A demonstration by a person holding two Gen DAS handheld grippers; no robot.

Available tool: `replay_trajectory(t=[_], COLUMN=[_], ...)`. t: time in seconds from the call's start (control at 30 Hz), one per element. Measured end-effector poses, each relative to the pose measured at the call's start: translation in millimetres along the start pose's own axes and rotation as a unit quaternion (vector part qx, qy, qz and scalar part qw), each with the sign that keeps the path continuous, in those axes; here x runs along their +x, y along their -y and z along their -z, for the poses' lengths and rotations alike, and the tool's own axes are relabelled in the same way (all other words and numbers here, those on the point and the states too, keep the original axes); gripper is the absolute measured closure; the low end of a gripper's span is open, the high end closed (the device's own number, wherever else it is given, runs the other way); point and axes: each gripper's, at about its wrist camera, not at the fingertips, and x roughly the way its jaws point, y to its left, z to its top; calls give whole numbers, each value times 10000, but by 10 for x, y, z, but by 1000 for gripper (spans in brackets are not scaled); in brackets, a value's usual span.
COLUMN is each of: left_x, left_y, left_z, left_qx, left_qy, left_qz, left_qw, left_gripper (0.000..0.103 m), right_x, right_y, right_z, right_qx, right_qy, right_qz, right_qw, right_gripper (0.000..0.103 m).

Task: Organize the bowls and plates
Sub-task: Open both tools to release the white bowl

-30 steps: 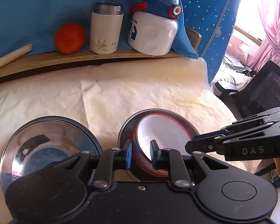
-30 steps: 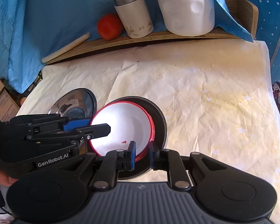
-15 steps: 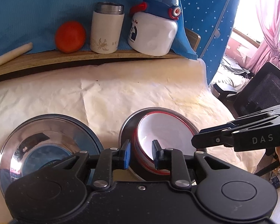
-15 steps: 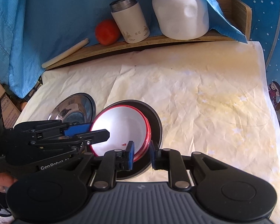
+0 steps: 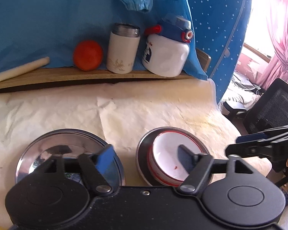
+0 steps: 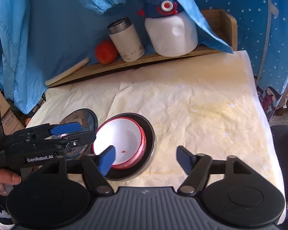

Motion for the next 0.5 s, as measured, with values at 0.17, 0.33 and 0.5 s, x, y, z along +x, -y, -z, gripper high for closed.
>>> replay_trajectory(t=[0.17,0.33,0.5], left_x=[-65,-87,-62], left_y=[-53,-160,-295], left_z=[-1,-21,-46], left_qx=[-27,-42,-69], left_qy=[55,-47,-158], left_qz=[-125,-297,-465], left_qw=[9999,9995,9988], left_gripper=[6,1,1], right_x=[-92,-137,-102], right_y=[11,28,63], right_z=[25,37,28], right_qx=[-13,-18,-11], right_qy=[69,77,9], right_qz=[104,229,334], right_qw=[9999,9997,9994], right_gripper=[4,1,0])
